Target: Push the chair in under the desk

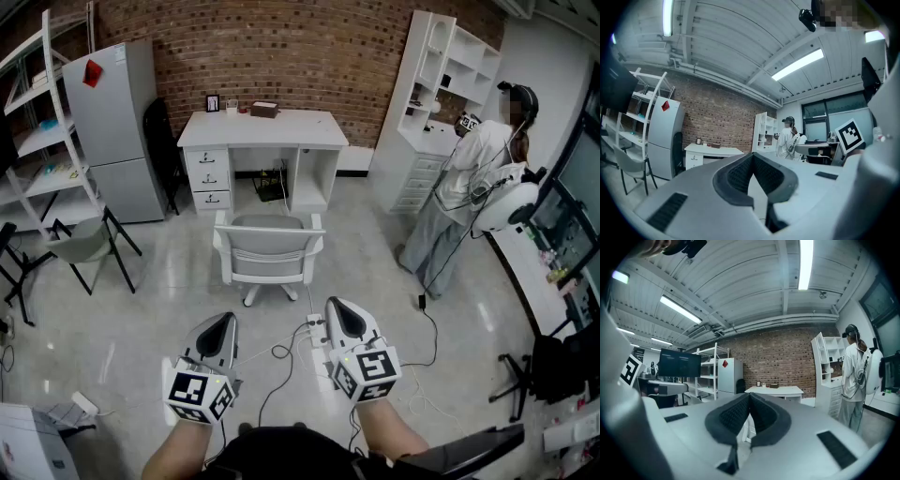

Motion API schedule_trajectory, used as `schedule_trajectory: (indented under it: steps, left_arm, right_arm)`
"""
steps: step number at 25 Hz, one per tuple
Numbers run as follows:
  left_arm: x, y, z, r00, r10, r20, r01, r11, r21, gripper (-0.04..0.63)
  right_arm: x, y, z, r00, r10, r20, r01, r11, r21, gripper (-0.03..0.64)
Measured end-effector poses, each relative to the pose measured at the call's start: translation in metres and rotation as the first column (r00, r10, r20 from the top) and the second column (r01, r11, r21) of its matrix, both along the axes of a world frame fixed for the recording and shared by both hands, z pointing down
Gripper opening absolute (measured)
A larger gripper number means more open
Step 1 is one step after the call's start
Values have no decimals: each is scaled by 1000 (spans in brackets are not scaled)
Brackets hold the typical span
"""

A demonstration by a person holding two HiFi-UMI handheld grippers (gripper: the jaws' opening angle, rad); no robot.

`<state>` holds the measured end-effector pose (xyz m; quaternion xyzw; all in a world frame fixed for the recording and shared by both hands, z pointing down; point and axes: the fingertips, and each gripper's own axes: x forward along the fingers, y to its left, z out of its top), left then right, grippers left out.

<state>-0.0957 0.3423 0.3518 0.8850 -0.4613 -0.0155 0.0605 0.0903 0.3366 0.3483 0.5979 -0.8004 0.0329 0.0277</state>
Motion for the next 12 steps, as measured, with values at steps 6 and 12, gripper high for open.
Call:
schedule_trajectory:
  steps: [6,12]
  left_arm:
    - [0,8,4,1000,6,7,-5,1000,-10,8]
    - [-3,13,6,1000,12,11,-11,1000,-17,8]
  right_arm:
    - [-2,7,2,1000,1,1,-1,1000,-8,3]
    - [-5,11,0,1000,1,-3,-1,1000,-4,3]
